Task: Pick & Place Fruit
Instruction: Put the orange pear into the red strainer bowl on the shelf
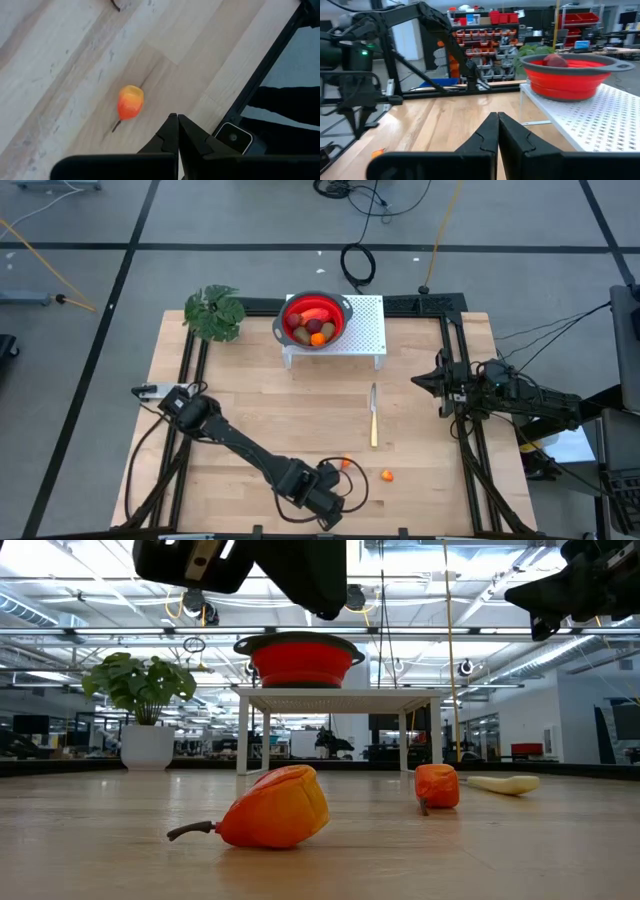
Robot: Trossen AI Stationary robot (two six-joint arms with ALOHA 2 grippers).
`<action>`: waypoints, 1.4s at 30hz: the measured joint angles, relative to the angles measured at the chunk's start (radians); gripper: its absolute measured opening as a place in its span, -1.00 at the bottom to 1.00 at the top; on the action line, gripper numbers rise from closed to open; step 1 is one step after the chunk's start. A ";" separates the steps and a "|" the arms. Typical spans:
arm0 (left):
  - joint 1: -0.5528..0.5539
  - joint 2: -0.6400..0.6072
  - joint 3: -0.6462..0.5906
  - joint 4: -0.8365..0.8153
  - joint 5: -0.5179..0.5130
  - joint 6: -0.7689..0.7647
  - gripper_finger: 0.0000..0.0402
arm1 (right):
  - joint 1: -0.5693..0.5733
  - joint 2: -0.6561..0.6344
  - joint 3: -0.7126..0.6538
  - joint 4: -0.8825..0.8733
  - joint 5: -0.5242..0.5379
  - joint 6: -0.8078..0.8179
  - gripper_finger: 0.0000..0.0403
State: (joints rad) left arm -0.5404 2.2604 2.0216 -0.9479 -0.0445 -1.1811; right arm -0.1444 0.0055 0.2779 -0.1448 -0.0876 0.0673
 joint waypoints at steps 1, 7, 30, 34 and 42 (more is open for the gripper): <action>-0.002 0.004 0.001 0.002 0.000 -0.005 -1.00 | 0.000 0.000 0.000 -0.001 -0.005 0.000 -1.00; -0.010 0.009 -0.014 0.027 -0.008 -0.043 -1.00 | 0.000 0.000 0.000 -0.002 -0.049 -0.001 -1.00; -0.027 0.018 -0.015 0.010 -0.117 0.112 0.25 | 0.000 0.000 0.000 -0.002 -0.048 -0.004 -1.00; -0.027 0.045 -0.017 0.008 -0.113 0.170 0.39 | 0.000 0.000 0.000 -0.002 -0.048 -0.004 -1.00; -0.023 0.086 -0.017 0.003 -0.118 0.185 0.39 | 0.000 0.000 0.000 -0.003 -0.048 -0.004 -1.00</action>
State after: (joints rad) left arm -0.5633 2.3461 2.0045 -0.9452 -0.1624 -0.9965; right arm -0.1444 0.0059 0.2783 -0.1474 -0.1360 0.0635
